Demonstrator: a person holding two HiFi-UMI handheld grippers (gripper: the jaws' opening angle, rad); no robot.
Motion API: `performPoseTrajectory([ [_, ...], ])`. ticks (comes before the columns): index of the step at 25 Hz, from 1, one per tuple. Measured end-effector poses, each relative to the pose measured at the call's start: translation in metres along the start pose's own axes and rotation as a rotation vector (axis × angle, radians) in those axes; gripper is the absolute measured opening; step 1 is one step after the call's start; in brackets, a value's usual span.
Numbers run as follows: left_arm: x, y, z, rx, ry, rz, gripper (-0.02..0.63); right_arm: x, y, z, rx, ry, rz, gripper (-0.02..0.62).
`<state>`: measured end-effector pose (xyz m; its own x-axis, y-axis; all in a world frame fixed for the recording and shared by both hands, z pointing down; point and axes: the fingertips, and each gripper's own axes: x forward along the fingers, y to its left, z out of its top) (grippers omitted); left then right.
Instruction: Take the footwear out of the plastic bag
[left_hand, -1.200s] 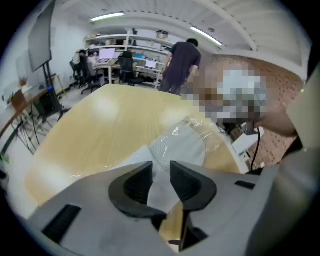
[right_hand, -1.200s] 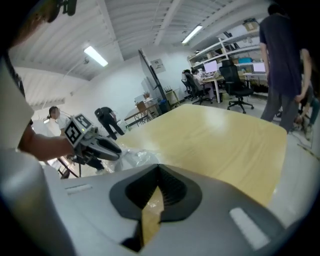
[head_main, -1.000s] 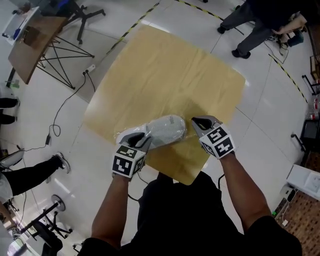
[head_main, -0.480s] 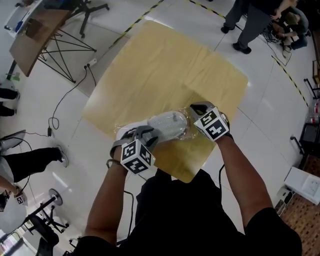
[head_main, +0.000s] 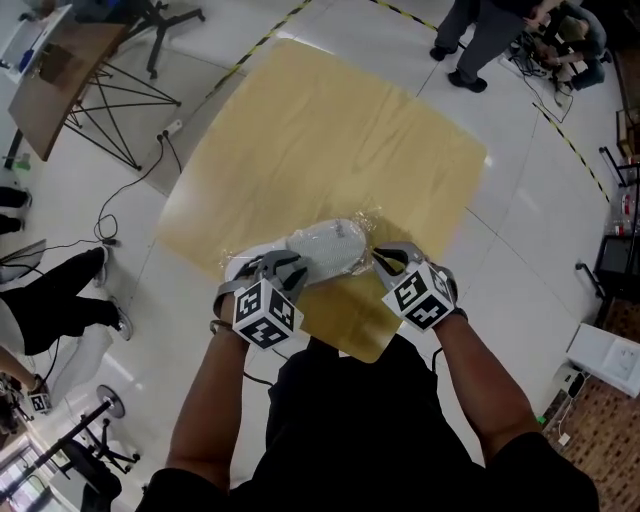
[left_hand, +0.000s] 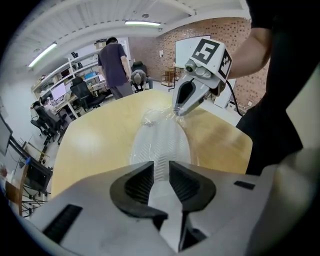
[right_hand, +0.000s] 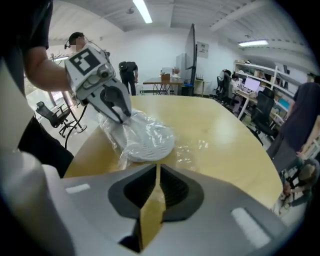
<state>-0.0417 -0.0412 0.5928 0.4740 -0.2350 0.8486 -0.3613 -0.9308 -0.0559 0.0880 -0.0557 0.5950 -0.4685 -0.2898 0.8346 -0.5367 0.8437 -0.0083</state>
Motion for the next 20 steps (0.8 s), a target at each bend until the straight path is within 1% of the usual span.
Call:
performPoseTrajectory([
  [2, 0.003, 0.0, -0.001, 0.006, 0.013, -0.003, 0.099, 0.011, 0.009, -0.009, -0.05, 0.052, 0.008, 0.049],
  [4, 0.006, 0.001, -0.001, -0.005, 0.013, -0.004, 0.097, 0.014, 0.013, -0.016, -0.08, 0.08, 0.005, 0.07],
  [10, 0.007, 0.005, -0.001, -0.04, -0.005, -0.001, 0.085, 0.0, 0.013, -0.036, -0.035, 0.068, 0.02, 0.075],
  [16, 0.009, 0.003, 0.0, -0.049, -0.011, -0.014, 0.084, -0.013, 0.023, -0.047, -0.062, 0.038, 0.032, 0.077],
  [20, 0.009, 0.003, 0.0, -0.051, -0.015, -0.011, 0.084, -0.018, 0.025, -0.06, -0.084, 0.056, 0.02, 0.078],
])
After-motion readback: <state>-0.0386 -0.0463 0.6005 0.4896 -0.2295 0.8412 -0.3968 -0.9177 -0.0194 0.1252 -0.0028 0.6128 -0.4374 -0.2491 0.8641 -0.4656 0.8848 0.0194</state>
